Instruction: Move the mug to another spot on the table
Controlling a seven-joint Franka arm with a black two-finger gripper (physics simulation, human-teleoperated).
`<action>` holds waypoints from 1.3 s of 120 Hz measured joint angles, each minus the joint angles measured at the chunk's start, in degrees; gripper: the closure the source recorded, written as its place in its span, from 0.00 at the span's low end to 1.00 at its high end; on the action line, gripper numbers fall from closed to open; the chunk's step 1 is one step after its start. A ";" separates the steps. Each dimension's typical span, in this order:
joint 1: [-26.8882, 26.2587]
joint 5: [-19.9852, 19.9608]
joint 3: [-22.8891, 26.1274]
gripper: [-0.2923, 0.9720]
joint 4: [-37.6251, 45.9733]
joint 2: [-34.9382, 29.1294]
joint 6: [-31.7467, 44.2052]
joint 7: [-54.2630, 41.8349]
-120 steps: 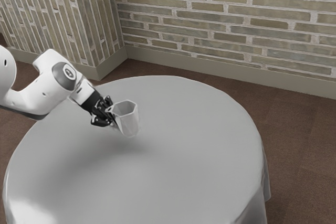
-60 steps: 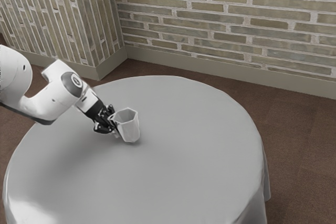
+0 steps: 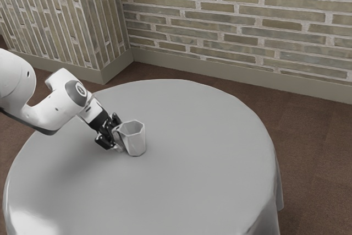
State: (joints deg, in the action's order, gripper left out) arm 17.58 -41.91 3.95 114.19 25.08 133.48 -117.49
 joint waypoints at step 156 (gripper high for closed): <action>-6.97 41.82 7.47 0.23 -20.13 -23.36 -34.32 37.97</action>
State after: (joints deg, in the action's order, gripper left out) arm 10.61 -0.10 11.43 94.06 1.73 99.17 -79.51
